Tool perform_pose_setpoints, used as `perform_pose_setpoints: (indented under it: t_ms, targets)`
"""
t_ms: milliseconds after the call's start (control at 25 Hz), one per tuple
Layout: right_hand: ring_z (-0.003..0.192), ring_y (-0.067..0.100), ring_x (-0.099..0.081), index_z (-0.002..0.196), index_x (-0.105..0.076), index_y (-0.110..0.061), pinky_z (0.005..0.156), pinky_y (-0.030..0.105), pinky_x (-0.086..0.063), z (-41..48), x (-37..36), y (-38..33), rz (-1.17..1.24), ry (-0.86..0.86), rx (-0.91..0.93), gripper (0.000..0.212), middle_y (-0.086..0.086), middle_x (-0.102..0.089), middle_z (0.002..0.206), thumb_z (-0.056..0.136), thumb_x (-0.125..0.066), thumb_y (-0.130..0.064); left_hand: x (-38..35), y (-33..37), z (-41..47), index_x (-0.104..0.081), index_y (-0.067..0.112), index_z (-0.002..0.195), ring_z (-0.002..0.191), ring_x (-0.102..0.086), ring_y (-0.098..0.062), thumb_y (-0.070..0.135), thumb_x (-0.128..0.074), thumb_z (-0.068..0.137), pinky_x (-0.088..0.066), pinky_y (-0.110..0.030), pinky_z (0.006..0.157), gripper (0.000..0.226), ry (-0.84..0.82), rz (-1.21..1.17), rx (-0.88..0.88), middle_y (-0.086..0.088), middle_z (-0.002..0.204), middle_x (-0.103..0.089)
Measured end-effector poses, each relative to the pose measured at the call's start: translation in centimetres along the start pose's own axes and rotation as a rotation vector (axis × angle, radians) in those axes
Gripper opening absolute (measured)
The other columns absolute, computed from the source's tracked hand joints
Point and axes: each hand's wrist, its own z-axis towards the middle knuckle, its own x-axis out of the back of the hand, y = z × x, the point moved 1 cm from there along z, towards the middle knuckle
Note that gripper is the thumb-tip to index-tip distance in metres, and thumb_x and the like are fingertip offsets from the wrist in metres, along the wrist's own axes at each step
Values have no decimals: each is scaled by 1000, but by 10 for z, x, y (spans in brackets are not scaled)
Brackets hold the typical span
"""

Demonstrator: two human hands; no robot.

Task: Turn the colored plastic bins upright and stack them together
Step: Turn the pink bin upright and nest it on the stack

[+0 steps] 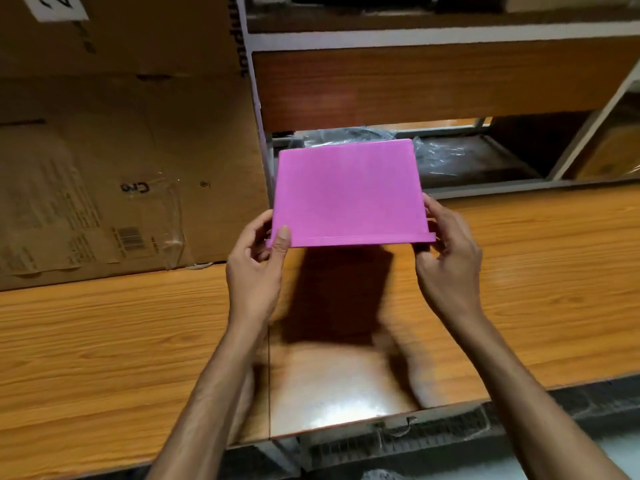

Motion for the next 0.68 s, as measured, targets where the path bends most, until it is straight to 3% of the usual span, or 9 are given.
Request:
perform_pose_setpoints:
  t_ms: [120, 240, 360, 440, 520, 600, 680]
  targets:
    - [88, 4, -65, 122, -73, -20, 76, 17, -50, 30, 11, -11, 66, 215, -45, 64, -7, -72, 103, 70, -50, 10, -2, 18, 18, -60, 16, 139, 116, -66, -1, 23, -72, 94, -54, -28, 100, 47, -146, -38, -47, 9, 125, -70]
    - [67, -1, -57, 96, -71, -31, 67, 20, -46, 53, 29, -13, 141, 341, -147, 43, -16, -66, 77, 77, -50, 1, -10, 13, 20, -62, 18, 136, 117, -66, -9, 17, -77, 90, -55, -34, 99, 48, -266, 53, -150, 6, 126, -69]
    - [67, 8, -56, 82, -70, -28, 65, 34, -49, 67, 43, 8, 279, 354, -275, 33, -7, -66, 72, 77, -51, -2, -17, -1, 7, -69, 17, 123, 108, -66, -9, 7, -77, 89, -58, -35, 90, 36, -186, 188, -263, 2, 117, -67]
    - [67, 11, -57, 84, -71, -23, 64, 38, -52, 69, 45, 22, 427, 329, -387, 28, -6, -65, 69, 81, -57, 1, -19, -1, 6, -71, 14, 113, 99, -65, -10, 5, -76, 89, -56, -36, 83, 26, -106, 268, -373, 1, 107, -65]
    - [70, 9, -62, 100, -69, -13, 68, 32, -56, 66, 45, 28, 556, 298, -454, 19, -4, -68, 77, 89, -64, 1, -25, 8, 5, -70, 13, 113, 95, -64, -11, 6, -74, 91, -56, -30, 79, 23, -97, 319, -458, 2, 107, -63]
    - [81, 7, -69, 122, -65, -4, 77, 23, -58, 61, 43, 32, 706, 247, -514, 27, 1, -71, 95, 95, -63, 1, -30, 18, 3, -69, 12, 116, 91, -63, -13, 10, -71, 94, -53, -22, 76, 22, -83, 376, -493, 2, 108, -63]
    - [87, 0, -68, 137, -60, -8, 79, 18, -57, 48, 39, 32, 739, 130, -534, 42, -5, -72, 102, 98, -54, 6, -33, 23, 4, -68, 14, 116, 89, -61, -11, 15, -67, 97, -51, -23, 75, 19, -23, 404, -475, 4, 107, -62]
